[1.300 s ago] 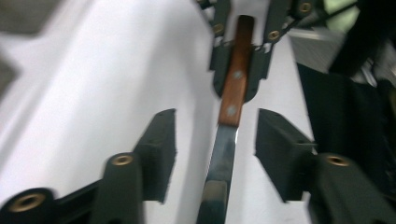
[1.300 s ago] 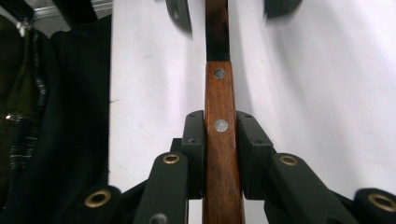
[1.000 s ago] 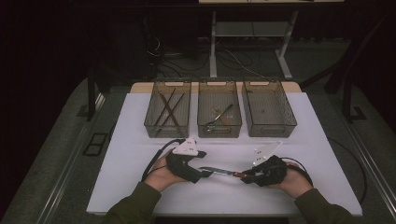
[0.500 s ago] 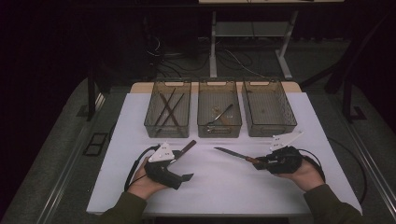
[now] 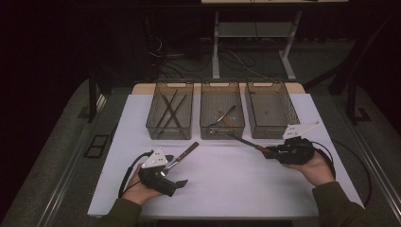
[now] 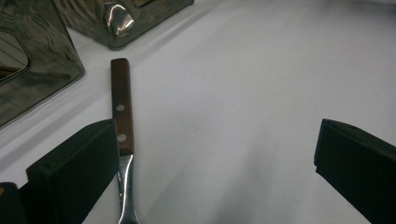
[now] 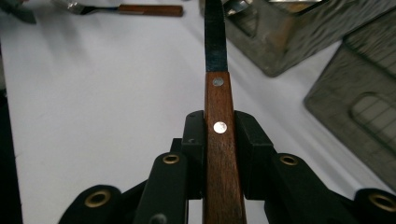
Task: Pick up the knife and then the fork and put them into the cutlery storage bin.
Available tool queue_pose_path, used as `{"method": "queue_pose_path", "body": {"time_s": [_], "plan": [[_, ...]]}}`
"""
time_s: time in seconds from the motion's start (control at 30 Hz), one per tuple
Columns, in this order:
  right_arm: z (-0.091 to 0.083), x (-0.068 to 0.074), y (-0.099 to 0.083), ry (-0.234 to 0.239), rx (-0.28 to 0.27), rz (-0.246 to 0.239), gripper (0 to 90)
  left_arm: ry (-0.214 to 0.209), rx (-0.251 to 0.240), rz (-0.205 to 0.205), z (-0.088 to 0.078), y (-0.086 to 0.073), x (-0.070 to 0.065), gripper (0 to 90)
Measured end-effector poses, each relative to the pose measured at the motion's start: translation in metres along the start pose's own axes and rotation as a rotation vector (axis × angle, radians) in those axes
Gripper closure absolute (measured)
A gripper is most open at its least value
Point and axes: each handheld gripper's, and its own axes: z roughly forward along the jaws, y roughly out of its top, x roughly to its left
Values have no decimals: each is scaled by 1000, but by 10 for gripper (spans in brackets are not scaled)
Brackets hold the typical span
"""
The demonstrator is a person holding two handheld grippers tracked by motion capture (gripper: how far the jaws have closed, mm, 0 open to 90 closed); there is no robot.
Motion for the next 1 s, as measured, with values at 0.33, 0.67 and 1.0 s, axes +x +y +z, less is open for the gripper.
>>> {"method": "queue_pose_path", "body": {"time_s": [0.33, 0.67, 1.0], "plan": [[-11, -17, 9, -67, -70, 79, 751, 6, 9, 7, 1, 1, -2, 8], [-19, -29, 12, -138, -105, 125, 750, 6, 10, 7, 2, 1, -3, 11], [-29, -45, 22, -209, -129, 143, 751, 6, 9, 1, 2, 0, -3, 11]]}}
